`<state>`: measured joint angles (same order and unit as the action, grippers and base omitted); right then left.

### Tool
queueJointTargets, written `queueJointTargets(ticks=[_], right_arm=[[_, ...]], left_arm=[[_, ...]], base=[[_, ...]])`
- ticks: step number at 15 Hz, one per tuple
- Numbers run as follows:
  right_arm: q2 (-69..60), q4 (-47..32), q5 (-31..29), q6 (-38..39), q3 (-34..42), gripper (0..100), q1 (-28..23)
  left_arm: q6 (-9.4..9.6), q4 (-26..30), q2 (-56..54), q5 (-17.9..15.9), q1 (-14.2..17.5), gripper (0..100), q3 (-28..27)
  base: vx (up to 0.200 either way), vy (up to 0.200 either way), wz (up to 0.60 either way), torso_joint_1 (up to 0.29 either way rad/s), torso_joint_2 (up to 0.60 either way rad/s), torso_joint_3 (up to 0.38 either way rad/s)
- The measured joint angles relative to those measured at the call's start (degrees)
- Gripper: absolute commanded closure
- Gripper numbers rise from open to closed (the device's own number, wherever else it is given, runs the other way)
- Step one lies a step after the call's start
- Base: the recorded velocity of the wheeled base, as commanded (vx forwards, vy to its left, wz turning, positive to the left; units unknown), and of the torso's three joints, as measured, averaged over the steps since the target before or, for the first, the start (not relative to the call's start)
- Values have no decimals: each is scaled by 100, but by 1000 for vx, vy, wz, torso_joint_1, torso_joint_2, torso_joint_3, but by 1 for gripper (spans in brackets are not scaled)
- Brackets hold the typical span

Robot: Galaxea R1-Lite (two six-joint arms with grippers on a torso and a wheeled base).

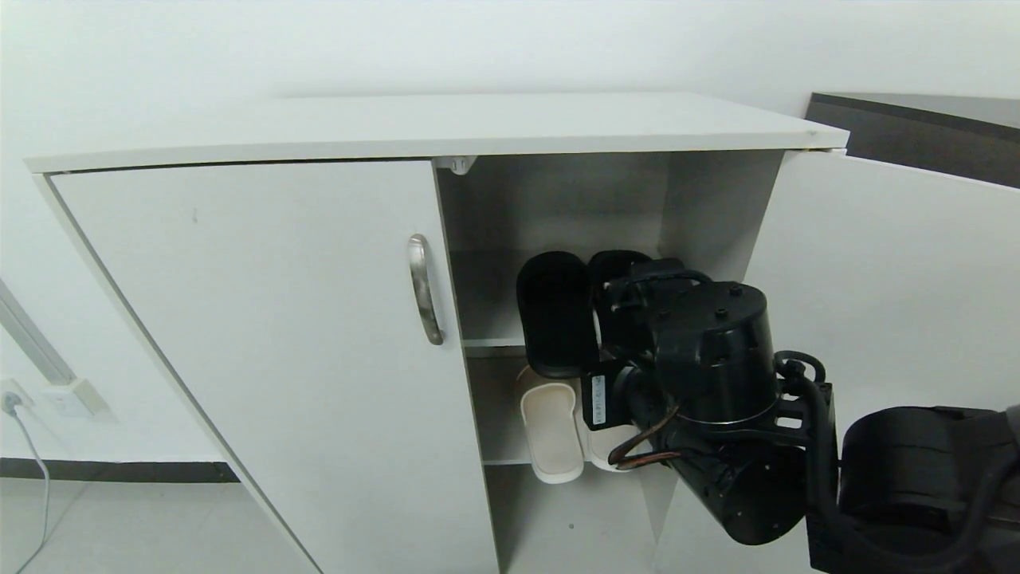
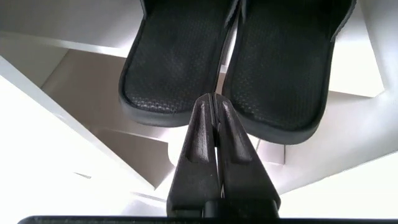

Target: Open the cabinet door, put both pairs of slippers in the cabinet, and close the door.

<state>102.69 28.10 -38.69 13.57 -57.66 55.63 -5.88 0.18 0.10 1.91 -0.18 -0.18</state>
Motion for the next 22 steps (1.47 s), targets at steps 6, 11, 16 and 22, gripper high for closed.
queueJointTargets(ticks=[6, 11, 16, 22], right_arm=[[63, 4, 0, 13, 20, 100, 2], [72, 296, 65, -33, 160, 100, 11], [76, 608, 185, -363, 510, 100, 11], [89, 608, 257, -402, 616, 100, 11]], left_arm=[[0, 0, 0, -2, 0, 100, 0], [0, -2, 0, 0, 2, 100, 0], [-2, -2, 0, -2, 2, 100, 5], [-2, 0, 0, 0, 0, 100, 0]], base=[[-200, 0, 0, -1, 2, 5], [-120, 0, 0, 1, 0, 2], [0, 0, 0, 0, 0, 0], [0, 0, 0, 0, 0, 0]])
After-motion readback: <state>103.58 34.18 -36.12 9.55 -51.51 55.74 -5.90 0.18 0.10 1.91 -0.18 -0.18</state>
